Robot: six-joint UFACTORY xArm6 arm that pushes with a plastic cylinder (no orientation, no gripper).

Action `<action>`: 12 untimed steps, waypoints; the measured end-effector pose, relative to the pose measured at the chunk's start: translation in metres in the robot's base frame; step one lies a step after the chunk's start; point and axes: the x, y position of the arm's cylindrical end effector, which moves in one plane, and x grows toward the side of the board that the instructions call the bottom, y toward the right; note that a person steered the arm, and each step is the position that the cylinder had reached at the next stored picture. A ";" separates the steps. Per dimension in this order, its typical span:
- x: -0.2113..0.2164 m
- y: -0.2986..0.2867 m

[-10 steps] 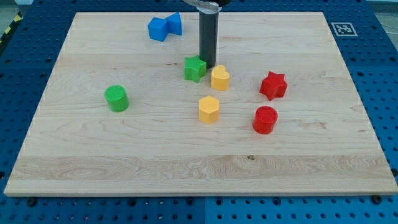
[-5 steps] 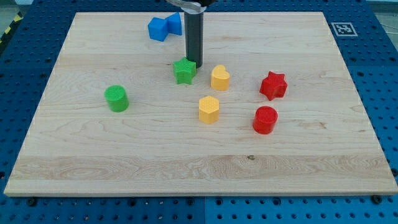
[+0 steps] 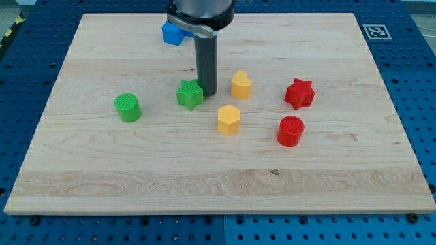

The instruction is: Move the green star into the green circle

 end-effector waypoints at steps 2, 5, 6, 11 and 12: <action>0.002 0.000; 0.002 -0.041; 0.002 -0.057; 0.011 -0.102; 0.011 -0.102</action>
